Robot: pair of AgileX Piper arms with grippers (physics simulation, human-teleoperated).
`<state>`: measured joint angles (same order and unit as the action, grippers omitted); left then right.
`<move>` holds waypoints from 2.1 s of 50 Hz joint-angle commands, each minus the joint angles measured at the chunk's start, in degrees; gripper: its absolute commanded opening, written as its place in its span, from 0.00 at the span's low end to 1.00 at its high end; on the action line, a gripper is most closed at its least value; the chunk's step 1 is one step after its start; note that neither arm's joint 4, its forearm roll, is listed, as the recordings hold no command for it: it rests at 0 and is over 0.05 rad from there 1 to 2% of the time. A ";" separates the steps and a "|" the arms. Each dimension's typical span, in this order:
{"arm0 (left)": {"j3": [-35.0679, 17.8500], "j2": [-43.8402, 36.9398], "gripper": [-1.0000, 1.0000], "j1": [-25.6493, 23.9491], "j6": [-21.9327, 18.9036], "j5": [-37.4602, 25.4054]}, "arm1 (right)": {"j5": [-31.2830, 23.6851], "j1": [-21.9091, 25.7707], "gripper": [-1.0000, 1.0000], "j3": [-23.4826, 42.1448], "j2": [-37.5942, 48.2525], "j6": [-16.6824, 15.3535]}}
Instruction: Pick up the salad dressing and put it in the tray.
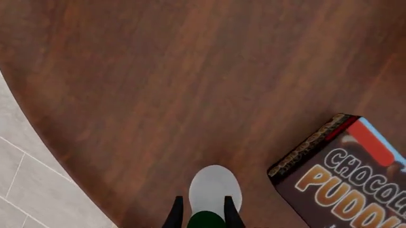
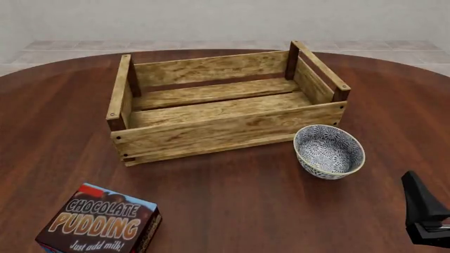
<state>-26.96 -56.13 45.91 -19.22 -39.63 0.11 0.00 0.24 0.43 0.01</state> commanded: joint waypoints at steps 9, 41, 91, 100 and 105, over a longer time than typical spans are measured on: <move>0.95 2.57 0.00 -2.20 1.19 -2.05 | 0.00 0.00 1.00 0.00 0.00 0.01; -13.13 9.23 0.00 -5.41 2.99 -12.56 | 0.00 0.01 1.00 0.00 0.00 0.00; -37.12 0.47 0.00 -21.17 2.83 -15.96 | 0.00 0.01 1.00 0.00 0.00 0.01; -42.02 -3.76 0.00 -25.33 1.06 -15.71 | 0.00 -0.01 1.00 0.00 0.00 -0.01; -45.84 -6.53 0.00 -28.11 0.89 -15.88 | 0.00 -0.01 1.00 0.00 0.01 0.00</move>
<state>-66.79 -58.45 22.19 -16.76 -55.51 0.11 0.00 0.24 0.43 0.01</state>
